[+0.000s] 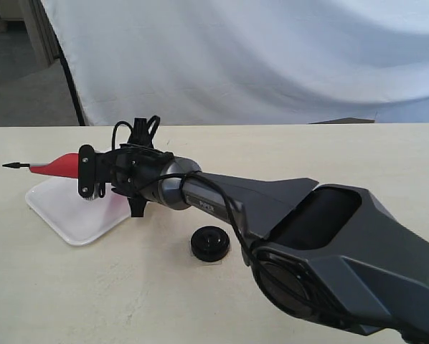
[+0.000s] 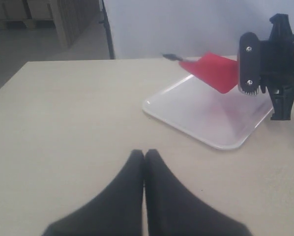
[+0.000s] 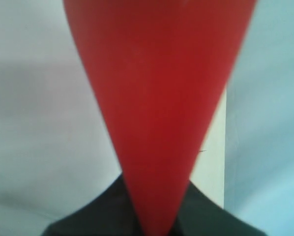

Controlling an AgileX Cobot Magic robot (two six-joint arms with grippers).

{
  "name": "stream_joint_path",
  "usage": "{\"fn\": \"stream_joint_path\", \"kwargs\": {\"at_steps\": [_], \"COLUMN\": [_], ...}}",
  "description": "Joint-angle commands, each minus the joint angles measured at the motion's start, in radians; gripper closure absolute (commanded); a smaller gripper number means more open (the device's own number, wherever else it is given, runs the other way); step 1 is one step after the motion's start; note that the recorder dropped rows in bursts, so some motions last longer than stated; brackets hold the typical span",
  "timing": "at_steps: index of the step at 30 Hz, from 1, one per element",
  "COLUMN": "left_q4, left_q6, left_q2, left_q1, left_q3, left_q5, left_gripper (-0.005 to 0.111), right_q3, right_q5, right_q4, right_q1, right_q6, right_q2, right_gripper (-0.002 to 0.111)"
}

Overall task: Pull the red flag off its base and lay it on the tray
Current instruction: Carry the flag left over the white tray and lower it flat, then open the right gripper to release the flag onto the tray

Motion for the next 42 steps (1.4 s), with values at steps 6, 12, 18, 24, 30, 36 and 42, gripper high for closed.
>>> {"fn": "stream_joint_path", "kwargs": {"at_steps": [6, 12, 18, 24, 30, 36, 42], "left_q4": [0.003, 0.003, 0.003, 0.003, 0.003, 0.003, 0.003], "left_q6": [-0.006, -0.006, -0.006, -0.006, -0.006, -0.006, -0.006], "left_q2": [-0.003, -0.003, -0.003, -0.003, -0.003, -0.003, -0.003], "left_q1": [-0.003, -0.003, -0.003, -0.003, -0.003, -0.003, -0.003], "left_q3": [0.002, 0.002, 0.002, 0.002, 0.002, 0.002, 0.002], "left_q5": [-0.005, -0.005, -0.005, -0.005, -0.005, -0.005, -0.005], "left_gripper": [0.107, 0.107, 0.107, 0.107, 0.107, 0.107, 0.107], "right_q3": [-0.006, -0.006, -0.006, -0.006, -0.006, -0.006, -0.006], "right_q5": [0.032, 0.038, 0.038, 0.033, 0.058, 0.204, 0.279], "right_q4": [-0.011, -0.011, -0.011, -0.011, -0.011, 0.020, 0.062], "right_q1": [-0.010, -0.014, -0.014, -0.014, -0.010, 0.015, 0.024], "right_q6": [-0.014, -0.014, -0.014, -0.005, -0.003, 0.046, 0.044], "right_q2": [0.008, 0.010, 0.019, 0.019, 0.000, -0.053, -0.093], "right_gripper": [0.108, 0.108, 0.108, 0.054, 0.052, 0.052, 0.052]}}
